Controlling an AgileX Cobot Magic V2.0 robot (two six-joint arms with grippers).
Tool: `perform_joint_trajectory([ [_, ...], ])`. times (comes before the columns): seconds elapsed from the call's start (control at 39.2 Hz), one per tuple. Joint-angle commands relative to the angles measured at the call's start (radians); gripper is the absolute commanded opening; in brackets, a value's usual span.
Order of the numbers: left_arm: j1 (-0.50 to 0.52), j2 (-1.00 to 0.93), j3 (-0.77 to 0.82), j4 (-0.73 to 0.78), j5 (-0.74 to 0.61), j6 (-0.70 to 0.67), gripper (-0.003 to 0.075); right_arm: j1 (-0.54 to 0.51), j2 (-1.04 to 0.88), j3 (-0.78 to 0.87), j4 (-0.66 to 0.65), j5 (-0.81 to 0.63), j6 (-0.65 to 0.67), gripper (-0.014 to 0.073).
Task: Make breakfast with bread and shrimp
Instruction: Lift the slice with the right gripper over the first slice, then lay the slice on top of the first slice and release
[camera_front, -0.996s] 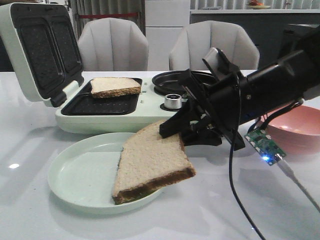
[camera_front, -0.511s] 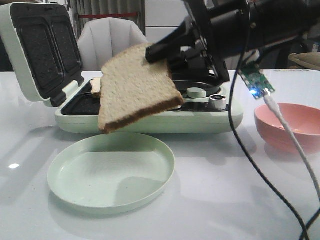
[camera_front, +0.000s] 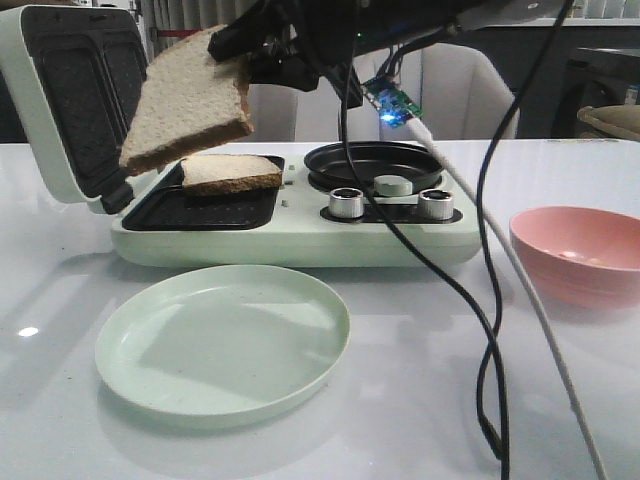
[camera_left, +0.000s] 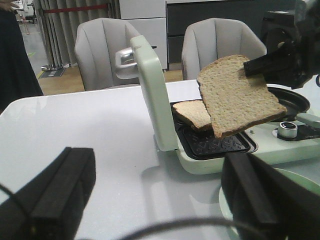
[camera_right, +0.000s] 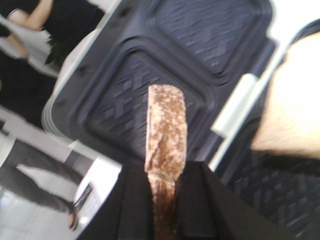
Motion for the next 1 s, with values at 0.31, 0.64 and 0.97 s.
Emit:
perform_joint_trajectory([
  [0.31,0.001,0.013,-0.025,-0.010,-0.084,-0.003,0.0564,0.019,0.087,-0.156,0.077,-0.083,0.003,0.0199],
  [0.64,0.001,0.013,-0.025,-0.010,-0.084,-0.003,0.0564,0.050,0.143,-0.195,0.047,-0.137,0.003,0.0229],
  [0.97,0.001,0.013,-0.025,-0.010,-0.084,-0.003,0.0564,0.051,0.129,-0.195,-0.224,-0.177,0.002,0.0399],
])
